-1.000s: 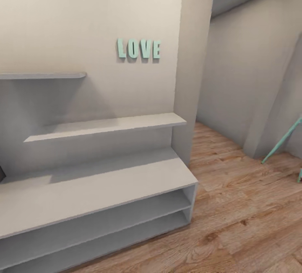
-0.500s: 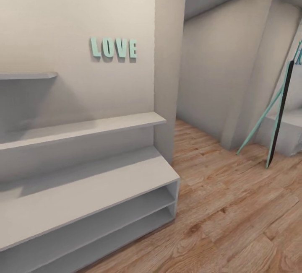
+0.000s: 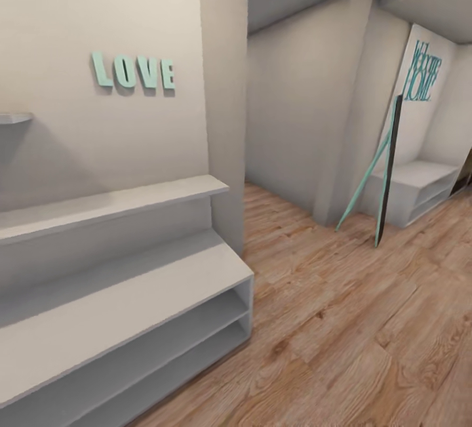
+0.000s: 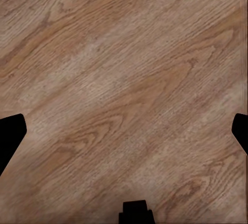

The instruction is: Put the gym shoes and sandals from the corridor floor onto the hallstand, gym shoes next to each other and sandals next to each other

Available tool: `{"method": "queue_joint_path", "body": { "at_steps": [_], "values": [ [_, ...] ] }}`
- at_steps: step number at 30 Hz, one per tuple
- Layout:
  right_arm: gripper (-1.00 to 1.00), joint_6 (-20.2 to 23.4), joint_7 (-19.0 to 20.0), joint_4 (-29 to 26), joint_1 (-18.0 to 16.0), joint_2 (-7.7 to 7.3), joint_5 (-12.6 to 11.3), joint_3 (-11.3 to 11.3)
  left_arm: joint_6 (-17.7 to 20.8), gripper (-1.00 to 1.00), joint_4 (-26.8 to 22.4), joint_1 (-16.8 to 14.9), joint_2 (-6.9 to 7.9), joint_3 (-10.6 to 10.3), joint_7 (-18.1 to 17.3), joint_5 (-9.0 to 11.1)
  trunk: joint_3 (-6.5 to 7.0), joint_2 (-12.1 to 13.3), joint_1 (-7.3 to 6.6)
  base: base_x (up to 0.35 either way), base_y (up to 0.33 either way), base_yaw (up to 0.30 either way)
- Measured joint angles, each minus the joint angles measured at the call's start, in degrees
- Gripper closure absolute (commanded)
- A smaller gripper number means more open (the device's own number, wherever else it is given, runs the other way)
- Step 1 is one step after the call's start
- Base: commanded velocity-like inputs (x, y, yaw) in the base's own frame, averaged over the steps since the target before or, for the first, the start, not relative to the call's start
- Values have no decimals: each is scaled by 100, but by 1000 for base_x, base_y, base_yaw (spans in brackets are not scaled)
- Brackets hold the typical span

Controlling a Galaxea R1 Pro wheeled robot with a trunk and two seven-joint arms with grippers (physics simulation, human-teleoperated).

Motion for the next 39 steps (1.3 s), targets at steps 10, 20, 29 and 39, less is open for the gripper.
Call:
{"method": "queue_joint_path", "body": {
  "at_steps": [10,20,29,39],
  "values": [
    [-100,0,-4,0,0,0,0,0,0,-100,-2,10,7,1,0,5,-20,0,0,0,0,-300],
    [-100,1,-4,-1,0,0,0,-3,-2,-100,-2,12,9,1,-1,6,-41,0,0,0,-45,-300],
    [-100,1,-4,-2,0,1,0,-8,0,-100,-3,12,10,0,0,0,-61,0,0,3,-225,-300],
    [-100,0,-4,-1,0,0,0,-3,-4,-100,-2,13,27,1,0,-7,-81,-1,-2,146,-231,-300]
  ]
}}
